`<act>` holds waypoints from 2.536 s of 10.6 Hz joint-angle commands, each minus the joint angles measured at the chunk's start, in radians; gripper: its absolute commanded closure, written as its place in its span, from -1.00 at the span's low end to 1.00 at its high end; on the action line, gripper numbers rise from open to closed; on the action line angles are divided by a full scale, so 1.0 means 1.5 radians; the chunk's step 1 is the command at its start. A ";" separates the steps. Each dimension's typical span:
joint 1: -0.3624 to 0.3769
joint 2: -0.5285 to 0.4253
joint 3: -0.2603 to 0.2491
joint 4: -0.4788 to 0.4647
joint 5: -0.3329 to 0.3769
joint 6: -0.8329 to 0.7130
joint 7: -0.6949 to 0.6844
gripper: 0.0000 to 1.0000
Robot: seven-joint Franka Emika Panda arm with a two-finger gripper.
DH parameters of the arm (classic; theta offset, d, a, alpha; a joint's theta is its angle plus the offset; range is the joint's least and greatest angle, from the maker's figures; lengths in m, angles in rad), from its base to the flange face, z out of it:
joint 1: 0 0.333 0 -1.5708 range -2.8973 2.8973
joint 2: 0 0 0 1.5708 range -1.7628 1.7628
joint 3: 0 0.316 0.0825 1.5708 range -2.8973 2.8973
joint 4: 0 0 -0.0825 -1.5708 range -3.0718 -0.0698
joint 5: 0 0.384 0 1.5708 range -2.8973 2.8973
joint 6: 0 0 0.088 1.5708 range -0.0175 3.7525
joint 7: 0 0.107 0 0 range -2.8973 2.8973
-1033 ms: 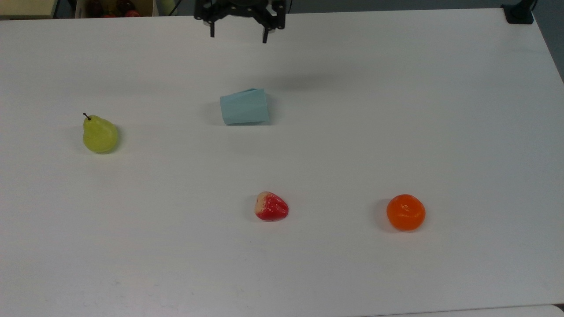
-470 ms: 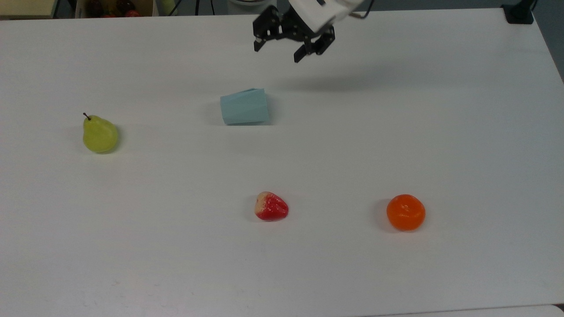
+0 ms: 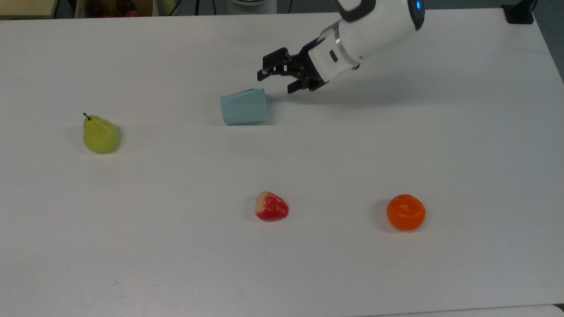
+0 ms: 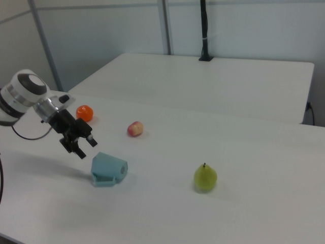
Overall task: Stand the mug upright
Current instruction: 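Lower the gripper and close it on the teal mug's body, then lift and rotate the mug so its base rests on the table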
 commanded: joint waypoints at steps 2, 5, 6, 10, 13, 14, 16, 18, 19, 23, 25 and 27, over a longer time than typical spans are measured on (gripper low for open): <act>0.000 0.055 -0.009 0.008 -0.074 -0.016 0.053 -0.62; -0.021 0.056 -0.010 0.007 -0.087 -0.043 0.047 -0.02; -0.029 0.055 -0.010 0.008 -0.087 -0.049 0.039 0.24; -0.054 0.037 -0.010 0.013 -0.081 -0.063 -0.006 1.00; -0.071 0.012 -0.012 0.036 -0.053 -0.087 -0.071 1.00; -0.078 -0.007 -0.011 0.036 -0.043 -0.085 -0.091 1.00; -0.103 -0.031 -0.007 0.058 0.052 -0.060 -0.149 1.00; -0.115 -0.031 -0.003 0.069 0.124 0.001 -0.161 1.00; -0.117 -0.031 -0.004 0.065 0.161 0.062 -0.162 1.00; -0.153 -0.019 -0.004 0.042 0.332 0.223 -0.349 1.00; -0.169 -0.007 -0.004 0.043 0.400 0.223 -0.479 1.00; -0.172 0.006 -0.004 0.044 0.421 0.220 -0.523 0.92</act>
